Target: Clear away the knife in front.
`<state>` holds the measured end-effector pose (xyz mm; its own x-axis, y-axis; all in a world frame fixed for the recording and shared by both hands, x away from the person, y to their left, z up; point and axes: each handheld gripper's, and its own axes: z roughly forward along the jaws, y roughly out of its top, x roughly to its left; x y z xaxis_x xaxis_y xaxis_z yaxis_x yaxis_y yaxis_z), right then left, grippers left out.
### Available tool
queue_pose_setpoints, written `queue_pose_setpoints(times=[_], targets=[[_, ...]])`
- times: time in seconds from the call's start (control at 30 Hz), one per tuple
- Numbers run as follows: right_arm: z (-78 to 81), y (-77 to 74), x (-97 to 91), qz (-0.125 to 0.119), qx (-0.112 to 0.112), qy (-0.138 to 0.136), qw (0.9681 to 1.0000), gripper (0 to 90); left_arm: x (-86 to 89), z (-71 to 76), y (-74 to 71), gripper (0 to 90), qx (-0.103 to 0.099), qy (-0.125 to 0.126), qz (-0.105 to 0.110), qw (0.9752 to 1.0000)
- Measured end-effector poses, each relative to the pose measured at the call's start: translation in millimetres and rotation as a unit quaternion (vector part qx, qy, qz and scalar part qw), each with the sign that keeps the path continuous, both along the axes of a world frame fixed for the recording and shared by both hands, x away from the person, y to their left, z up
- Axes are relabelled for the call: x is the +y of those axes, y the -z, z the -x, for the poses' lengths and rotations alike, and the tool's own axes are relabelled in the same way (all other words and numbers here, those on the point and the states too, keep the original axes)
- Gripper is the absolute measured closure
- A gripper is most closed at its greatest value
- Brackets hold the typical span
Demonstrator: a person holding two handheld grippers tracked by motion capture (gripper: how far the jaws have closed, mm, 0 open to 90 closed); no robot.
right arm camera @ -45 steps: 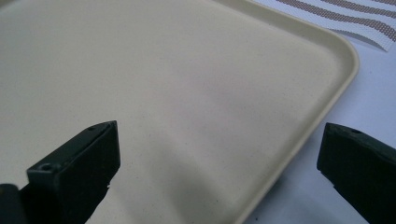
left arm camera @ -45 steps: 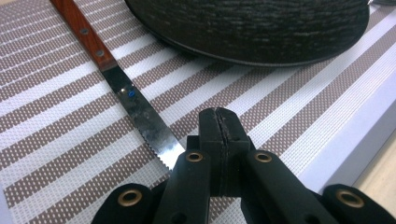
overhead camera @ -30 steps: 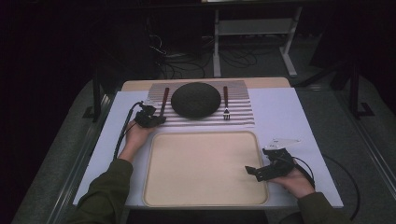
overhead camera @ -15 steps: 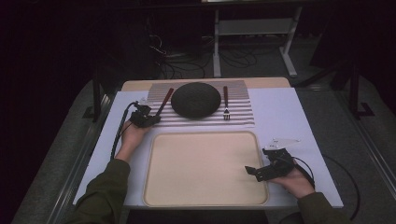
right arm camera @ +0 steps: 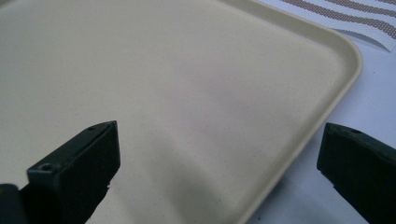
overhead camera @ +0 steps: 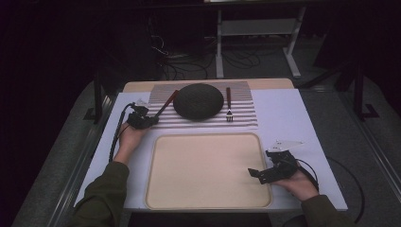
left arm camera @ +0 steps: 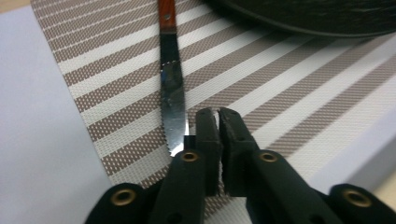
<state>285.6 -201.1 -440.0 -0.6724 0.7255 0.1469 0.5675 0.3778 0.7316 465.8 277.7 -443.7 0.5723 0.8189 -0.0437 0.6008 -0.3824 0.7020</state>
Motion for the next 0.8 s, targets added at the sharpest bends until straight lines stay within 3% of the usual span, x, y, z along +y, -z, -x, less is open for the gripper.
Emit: queue_pose_setpoints(times=[0.2, 0.37, 0.43, 0.63, 0.8], targets=[[0.2, -0.4, 0.4, -0.001, -0.001, -0.001, 1.0, 0.0, 5.7, 17.0, -15.6, 68.9, -0.007, 0.019, 0.023, 0.9995], [0.2, -0.7, 0.1, -0.002, -0.002, -0.002, 1.0, 0.0, 6.2, 37.2, -25.4, 56.3, -0.009, 0.042, 0.029, 0.9986], [0.1, -0.7, 0.4, -0.001, -0.002, -0.003, 1.0, 0.0, 6.6, 44.8, -29.2, 48.8, -0.012, 0.05, 0.039, 0.9979], [0.6, -0.7, 0.8, -0.002, 0.0, -0.004, 1.0, 0.0, 7.9, 71.7, -35.1, 38.5, -0.018, 0.076, 0.067, 0.9947], [0.3, -0.6, 0.5, -0.002, -0.001, -0.003, 1.0, 0.0, 6.2, 96.7, -36.0, 27.4, -0.031, 0.095, 0.075, 0.9922]])
